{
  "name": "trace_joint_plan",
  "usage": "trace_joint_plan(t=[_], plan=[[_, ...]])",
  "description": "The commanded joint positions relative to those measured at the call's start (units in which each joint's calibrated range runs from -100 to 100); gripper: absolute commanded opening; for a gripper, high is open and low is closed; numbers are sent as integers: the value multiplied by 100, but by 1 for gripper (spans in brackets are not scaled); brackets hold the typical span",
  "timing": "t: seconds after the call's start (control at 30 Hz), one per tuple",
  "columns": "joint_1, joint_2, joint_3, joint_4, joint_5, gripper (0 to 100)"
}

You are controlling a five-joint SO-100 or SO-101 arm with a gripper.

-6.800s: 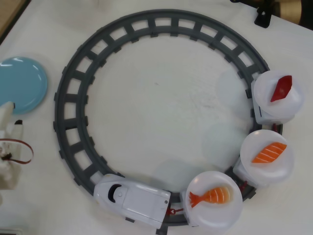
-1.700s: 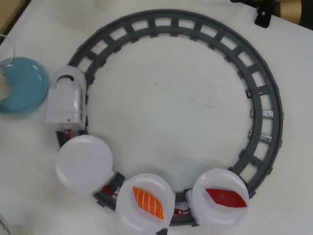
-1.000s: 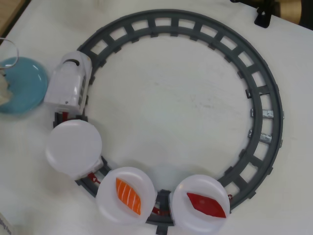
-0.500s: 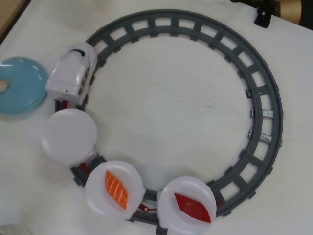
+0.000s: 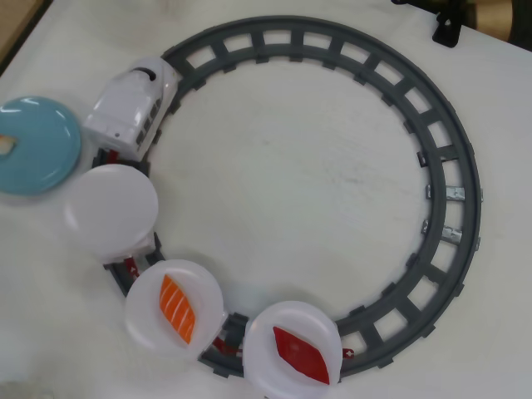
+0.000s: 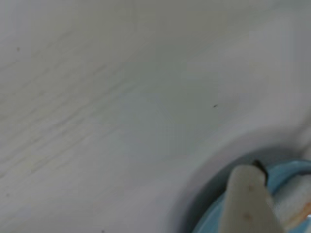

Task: Pick up the sushi from the Shinkansen and put it on the blue dish

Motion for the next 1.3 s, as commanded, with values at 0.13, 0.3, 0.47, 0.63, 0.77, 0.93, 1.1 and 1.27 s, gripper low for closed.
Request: trace_joint_plan(t=[0.13,0.3,0.47,0.63,0.77,0.93,1.1,1.27], plan=[[649,-3484,2810,-1427,-57,19],[1072,-5284,4136,-1486,-57,19],[1001,-6396,4677,-1138,-62,19],[931,-6238,4686,-1019,-31,19],[913,-6296,4722,-1019,-42,19],[913,-6296,4740,-1019,-47,19],[913,-6296,4740,-1019,-36,19],[913,-6296,4740,-1019,-36,19]])
